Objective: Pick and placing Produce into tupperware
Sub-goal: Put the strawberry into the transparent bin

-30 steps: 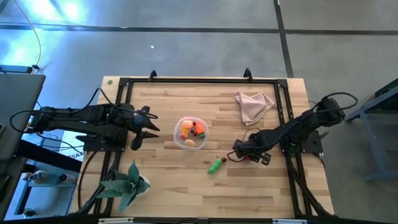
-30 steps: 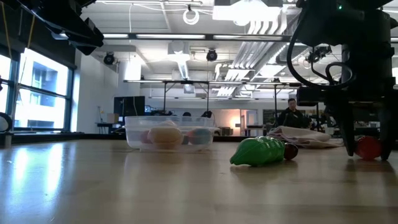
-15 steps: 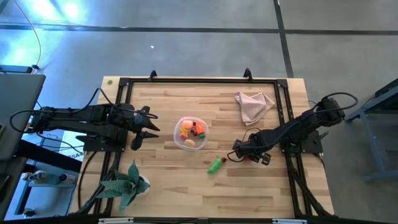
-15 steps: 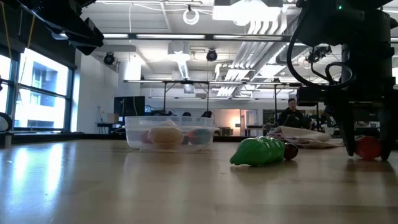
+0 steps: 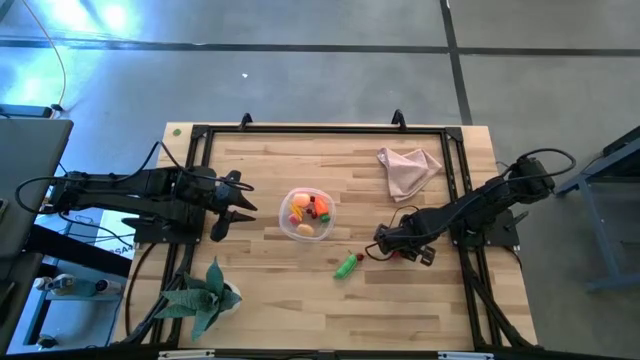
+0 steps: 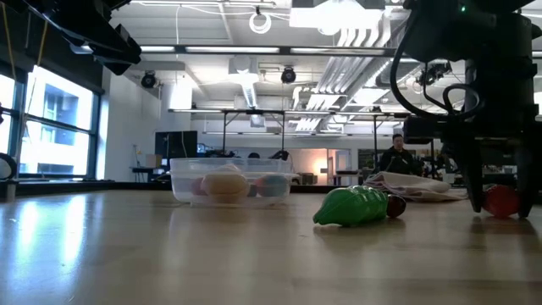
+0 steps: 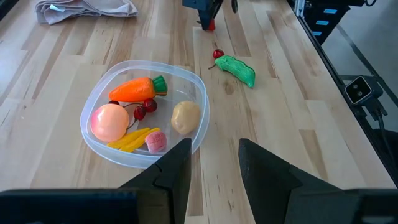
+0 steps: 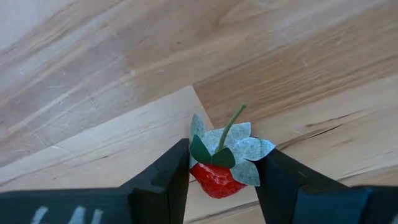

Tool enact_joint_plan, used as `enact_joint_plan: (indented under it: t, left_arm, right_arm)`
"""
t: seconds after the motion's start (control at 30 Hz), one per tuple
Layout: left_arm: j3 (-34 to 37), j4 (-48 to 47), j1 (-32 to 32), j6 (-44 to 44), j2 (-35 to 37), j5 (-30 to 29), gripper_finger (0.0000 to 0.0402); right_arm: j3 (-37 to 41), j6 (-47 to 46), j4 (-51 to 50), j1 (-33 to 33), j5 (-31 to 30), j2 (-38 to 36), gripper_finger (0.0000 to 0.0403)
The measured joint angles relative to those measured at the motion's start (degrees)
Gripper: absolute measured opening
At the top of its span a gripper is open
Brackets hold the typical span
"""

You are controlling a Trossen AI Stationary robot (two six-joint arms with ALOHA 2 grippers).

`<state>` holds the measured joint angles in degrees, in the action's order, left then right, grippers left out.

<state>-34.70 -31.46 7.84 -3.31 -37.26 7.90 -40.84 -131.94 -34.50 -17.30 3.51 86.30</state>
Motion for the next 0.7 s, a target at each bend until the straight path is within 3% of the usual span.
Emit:
enact_joint_plan:
  t: [0.7]
  left_arm:
    - [0.0,0.0,0.01,0.0,0.0,-0.01,0.0122]
  right_arm:
    - [-0.37,1.83,0.33,-0.02,-1.78,-0.02,0.0125]
